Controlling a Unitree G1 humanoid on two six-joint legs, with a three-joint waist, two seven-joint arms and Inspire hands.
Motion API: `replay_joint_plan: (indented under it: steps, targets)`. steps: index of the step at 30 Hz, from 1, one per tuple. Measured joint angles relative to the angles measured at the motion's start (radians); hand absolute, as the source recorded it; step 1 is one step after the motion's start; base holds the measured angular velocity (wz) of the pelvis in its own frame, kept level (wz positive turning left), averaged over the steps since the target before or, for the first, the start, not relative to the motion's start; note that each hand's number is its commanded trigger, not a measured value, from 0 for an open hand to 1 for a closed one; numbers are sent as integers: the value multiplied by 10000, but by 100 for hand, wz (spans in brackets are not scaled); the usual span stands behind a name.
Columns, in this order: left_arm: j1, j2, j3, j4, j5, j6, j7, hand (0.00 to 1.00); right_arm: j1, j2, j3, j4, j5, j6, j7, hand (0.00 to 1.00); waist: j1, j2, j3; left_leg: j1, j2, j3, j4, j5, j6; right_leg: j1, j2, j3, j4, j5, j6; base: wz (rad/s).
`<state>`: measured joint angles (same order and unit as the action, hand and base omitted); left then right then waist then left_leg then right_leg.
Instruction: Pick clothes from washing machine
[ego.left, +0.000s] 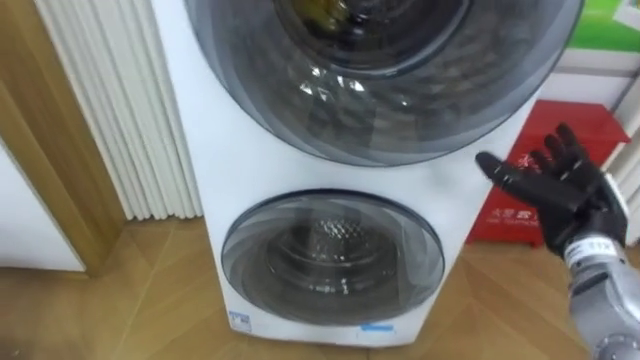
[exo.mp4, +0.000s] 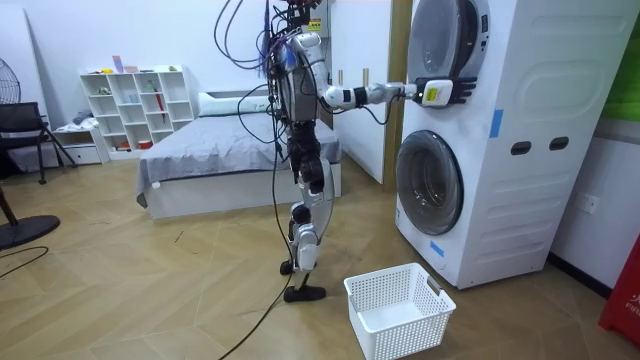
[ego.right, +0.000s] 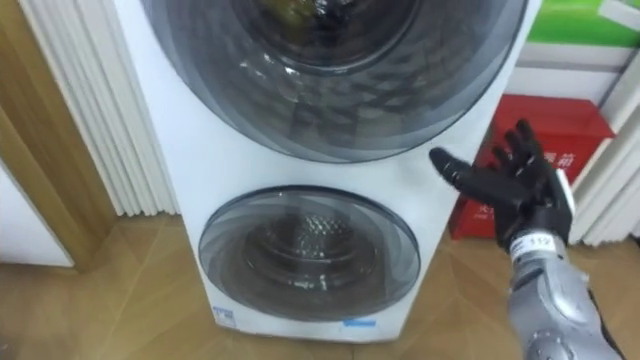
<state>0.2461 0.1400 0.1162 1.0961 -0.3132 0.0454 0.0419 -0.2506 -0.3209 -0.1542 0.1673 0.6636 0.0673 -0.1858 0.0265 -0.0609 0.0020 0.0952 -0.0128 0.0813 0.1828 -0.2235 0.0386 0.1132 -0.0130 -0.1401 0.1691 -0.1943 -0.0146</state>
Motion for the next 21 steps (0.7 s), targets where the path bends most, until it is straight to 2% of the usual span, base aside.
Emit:
replay_joint_plan:
  steps: [2, 7, 11, 21]
  targets:
    - [11, 23, 8, 7, 10, 8, 0, 0, -460, -39, -110, -103, 264, 3, -213, 0, 9, -37, -3, -130, -5, -32, 19, 4, -2, -52, 1, -32, 3, 0, 0, 0]
    - [22, 101, 9, 12, 25, 130, -14, 0, -894, -40, -316, -204, 341, 2, -442, 0, 94, -191, -51, -170, -16, -70, 82, 4, -2, -49, -7, -86, 9, 0, 0, 3]
    - [-4, 133, -9, -23, 28, 177, 122, 0, -1254, -40, -218, -229, 158, 3, -416, 0, 94, -254, -37, -322, -3, -116, 218, 4, -2, -150, -21, -113, 6, 7, -10, 2]
    - [-7, 199, -23, -171, 425, 343, 175, 0, -1769, -42, -194, -356, 84, 3, -414, 0, 62, -270, -41, -528, -3, -160, 318, 4, -1, -272, -16, -131, 7, 33, -31, 0]
